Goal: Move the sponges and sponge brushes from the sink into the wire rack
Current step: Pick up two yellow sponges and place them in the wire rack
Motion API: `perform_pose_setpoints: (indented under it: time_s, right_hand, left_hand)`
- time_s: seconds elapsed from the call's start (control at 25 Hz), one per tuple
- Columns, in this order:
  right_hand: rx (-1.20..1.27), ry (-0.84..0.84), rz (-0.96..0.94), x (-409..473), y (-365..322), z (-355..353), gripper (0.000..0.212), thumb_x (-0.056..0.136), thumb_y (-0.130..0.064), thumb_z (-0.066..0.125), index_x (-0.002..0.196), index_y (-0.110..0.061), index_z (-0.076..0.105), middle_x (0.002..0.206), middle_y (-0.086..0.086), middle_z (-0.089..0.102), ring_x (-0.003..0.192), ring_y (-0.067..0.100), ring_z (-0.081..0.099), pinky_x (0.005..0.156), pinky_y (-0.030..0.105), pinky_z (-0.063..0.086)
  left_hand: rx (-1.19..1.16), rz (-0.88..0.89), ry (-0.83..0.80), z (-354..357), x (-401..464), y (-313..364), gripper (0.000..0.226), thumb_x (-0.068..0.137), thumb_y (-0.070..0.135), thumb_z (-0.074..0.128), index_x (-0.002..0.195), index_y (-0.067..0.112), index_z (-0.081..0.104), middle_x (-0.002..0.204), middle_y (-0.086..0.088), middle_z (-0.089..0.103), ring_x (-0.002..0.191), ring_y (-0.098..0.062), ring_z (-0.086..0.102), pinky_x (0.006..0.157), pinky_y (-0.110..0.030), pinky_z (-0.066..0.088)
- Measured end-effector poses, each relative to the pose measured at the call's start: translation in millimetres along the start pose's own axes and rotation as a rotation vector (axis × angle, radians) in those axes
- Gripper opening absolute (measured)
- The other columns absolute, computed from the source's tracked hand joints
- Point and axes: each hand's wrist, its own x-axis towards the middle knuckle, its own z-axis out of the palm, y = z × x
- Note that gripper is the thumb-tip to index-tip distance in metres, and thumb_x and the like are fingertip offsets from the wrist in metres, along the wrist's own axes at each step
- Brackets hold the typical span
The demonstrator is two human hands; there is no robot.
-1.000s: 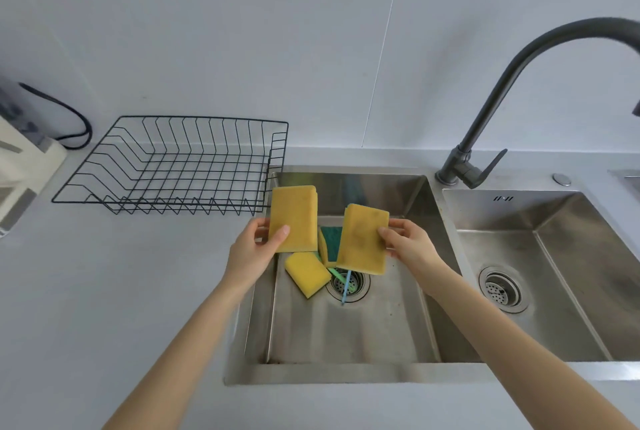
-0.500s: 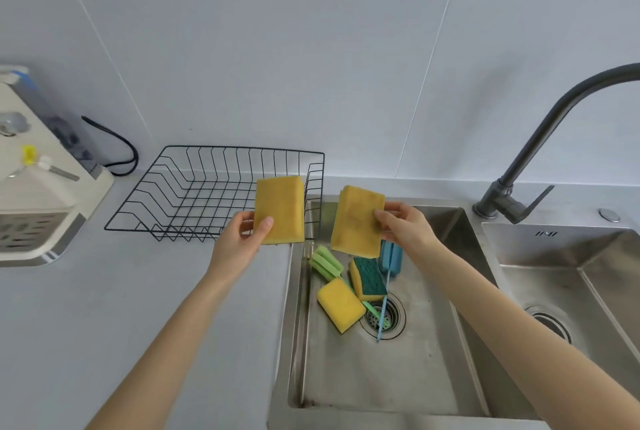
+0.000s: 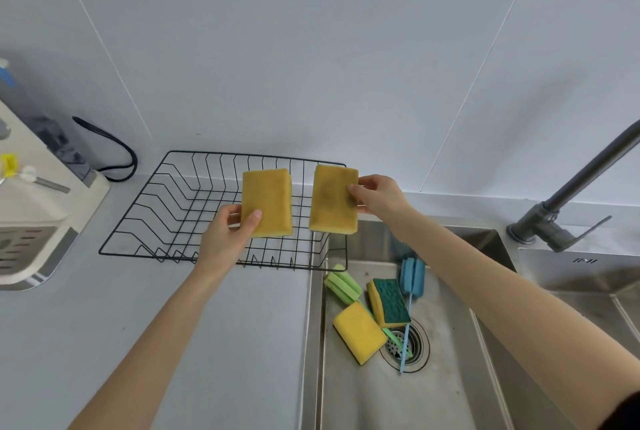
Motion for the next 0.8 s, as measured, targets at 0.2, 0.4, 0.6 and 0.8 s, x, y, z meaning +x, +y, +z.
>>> perform_pose_setpoints:
  time_s: [0.2, 0.4, 0.6, 0.8]
  right_hand:
    - [-0.163, 0.002, 0.072, 46.3, -12.8, 30.4, 0.031, 0.088, -0.016, 0.056, 0.115, -0.002, 0.057, 0.093, 0.009, 0.059, 0.083, 0.022, 0.059, 0.094, 0.035, 0.053]
    - [-0.401, -0.035, 0.071, 79.4, -15.0, 58.9, 0.032, 0.086, -0.010, 0.053, 0.112, 0.008, 0.060, 0.092, 0.015, 0.065, 0.097, 0.031, 0.066, 0.096, 0.043, 0.052]
    - [-0.700, -0.106, 0.040, 93.2, -11.7, 77.9, 0.014, 0.084, -0.003, 0.051, 0.097, -0.001, 0.056, 0.094, 0.017, 0.057, 0.078, 0.029, 0.054, 0.048, 0.024, 0.040]
    - [-1.036, -0.103, -0.104, 92.6, 0.2, 83.4, 0.015, 0.087, 0.007, 0.044, 0.098, 0.000, 0.051, 0.096, 0.013, 0.054, 0.095, 0.035, 0.056, 0.068, 0.030, 0.037]
  left_hand:
    - [0.058, -0.004, 0.020, -1.2, 29.8, -5.2, 0.043, 0.088, 0.033, 0.054, 0.122, 0.008, 0.047, 0.128, -0.009, 0.057, 0.101, -0.019, 0.053, 0.089, -0.032, 0.040]
    - [0.107, -0.025, 0.029, 1.0, 47.7, -16.9, 0.044, 0.088, 0.032, 0.053, 0.123, 0.007, 0.046, 0.128, -0.010, 0.056, 0.096, -0.014, 0.048, 0.085, -0.027, 0.036]
    - [0.096, -0.037, 0.022, 3.0, 55.3, -29.7, 0.042, 0.088, 0.030, 0.055, 0.121, 0.005, 0.047, 0.126, -0.011, 0.058, 0.095, -0.015, 0.049, 0.084, -0.027, 0.037]
    - [0.078, -0.048, 0.009, 4.8, 57.4, -34.2, 0.042, 0.088, 0.030, 0.055, 0.121, 0.005, 0.046, 0.126, -0.011, 0.057, 0.095, -0.015, 0.050, 0.083, -0.027, 0.038]
